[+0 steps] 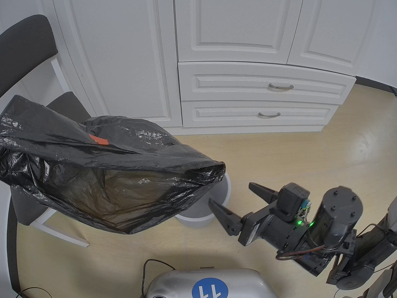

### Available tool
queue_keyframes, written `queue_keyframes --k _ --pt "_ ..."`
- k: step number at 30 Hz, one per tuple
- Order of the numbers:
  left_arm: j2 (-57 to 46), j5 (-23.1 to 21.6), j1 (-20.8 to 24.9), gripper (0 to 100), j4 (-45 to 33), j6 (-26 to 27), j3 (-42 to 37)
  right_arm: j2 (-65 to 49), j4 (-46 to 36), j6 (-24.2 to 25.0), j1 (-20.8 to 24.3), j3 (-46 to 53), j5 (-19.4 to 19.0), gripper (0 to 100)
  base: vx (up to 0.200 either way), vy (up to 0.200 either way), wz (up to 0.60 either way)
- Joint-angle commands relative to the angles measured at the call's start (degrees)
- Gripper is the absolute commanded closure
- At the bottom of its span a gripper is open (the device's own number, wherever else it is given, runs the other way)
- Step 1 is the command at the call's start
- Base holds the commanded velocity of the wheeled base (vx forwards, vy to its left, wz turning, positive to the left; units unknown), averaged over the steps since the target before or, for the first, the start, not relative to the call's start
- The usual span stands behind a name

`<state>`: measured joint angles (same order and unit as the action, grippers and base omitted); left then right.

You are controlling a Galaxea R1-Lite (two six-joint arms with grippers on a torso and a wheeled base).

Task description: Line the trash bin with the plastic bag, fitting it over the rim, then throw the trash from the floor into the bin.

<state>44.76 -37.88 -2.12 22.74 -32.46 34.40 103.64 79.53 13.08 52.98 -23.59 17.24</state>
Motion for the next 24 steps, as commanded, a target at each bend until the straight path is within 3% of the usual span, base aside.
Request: queue_keyframes --k 1,7,14,16,17,20,24 --pt "-0.38 0.00 1.77 100 0.20 -1.11 -0.04 5.34 0.45 0.28 1.16 -0.23 0.16 0 0.000 0.000 0.00" --pt "-0.38 0.00 5.29 100 0.64 -1.20 -0.65 5.60 1.42 2.39 1.42 -1.72 0.34 0 0.000 0.000 0.00" --pt "-0.29 0.08 7.39 100 0.73 -0.50 -1.88 0.15 -0.17 0.81 1.51 1.97 -0.36 0 0.000 0.000 0.00" --pt "-0.20 0.08 7.39 100 0.64 -0.50 -1.97 -5.03 -6.85 -2.45 1.60 3.64 -0.98 0 0.000 0.000 0.00" --pt "-0.20 0.08 7.39 100 0.64 -0.50 -1.97 -5.03 -6.85 -2.45 1.60 3.64 -0.98 0 0.000 0.000 0.00" --pt "0.15 0.08 7.39 100 0.73 -0.58 -2.32 -14.52 -20.47 -2.97 1.60 2.85 -3.53 0 0.000 0.000 0.00" --pt "0.06 0.08 7.48 100 0.64 -0.50 -2.76 -20.59 -29.52 -2.36 1.34 0.56 -5.02 0 0.000 0.000 0.00"
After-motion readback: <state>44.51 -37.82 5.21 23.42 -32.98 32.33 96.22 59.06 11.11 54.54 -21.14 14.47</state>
